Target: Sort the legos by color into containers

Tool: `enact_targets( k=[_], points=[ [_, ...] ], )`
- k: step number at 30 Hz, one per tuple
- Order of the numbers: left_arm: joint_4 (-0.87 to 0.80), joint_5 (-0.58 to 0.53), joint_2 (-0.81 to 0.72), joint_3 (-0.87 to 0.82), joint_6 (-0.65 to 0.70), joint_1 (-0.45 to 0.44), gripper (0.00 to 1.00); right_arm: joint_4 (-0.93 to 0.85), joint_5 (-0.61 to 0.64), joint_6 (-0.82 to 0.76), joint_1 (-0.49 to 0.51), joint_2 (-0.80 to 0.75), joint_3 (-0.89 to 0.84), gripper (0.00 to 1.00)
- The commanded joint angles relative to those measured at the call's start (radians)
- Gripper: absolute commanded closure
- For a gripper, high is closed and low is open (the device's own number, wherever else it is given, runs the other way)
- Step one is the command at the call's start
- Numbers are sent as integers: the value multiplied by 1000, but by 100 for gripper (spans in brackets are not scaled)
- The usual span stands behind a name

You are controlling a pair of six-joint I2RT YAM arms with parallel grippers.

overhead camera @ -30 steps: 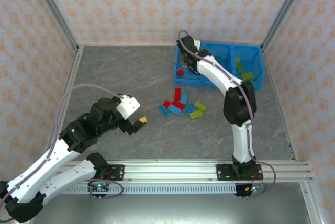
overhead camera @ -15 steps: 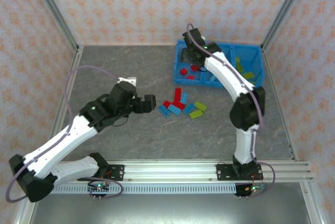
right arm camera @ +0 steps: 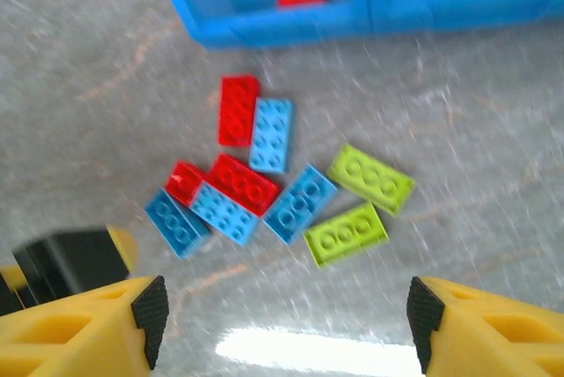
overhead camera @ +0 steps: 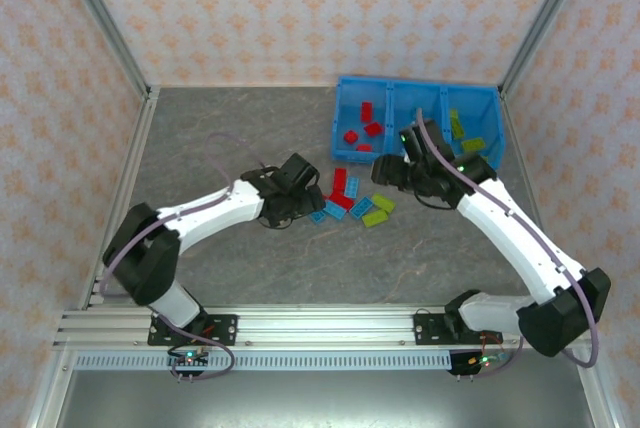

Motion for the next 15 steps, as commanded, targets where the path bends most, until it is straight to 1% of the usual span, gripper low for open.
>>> enact_targets(
  k=[1,7,15],
  points=[
    [41,34,70,62,-35,7,12,-12,18,36,3,-69,-50,26],
    [33,63,170,98,-42,4,26,-25,18,21,3,-64,-34,25],
    [35,71,211,57,-31,4,36,10,-19,35,3,-41,-38,25]
  ],
)
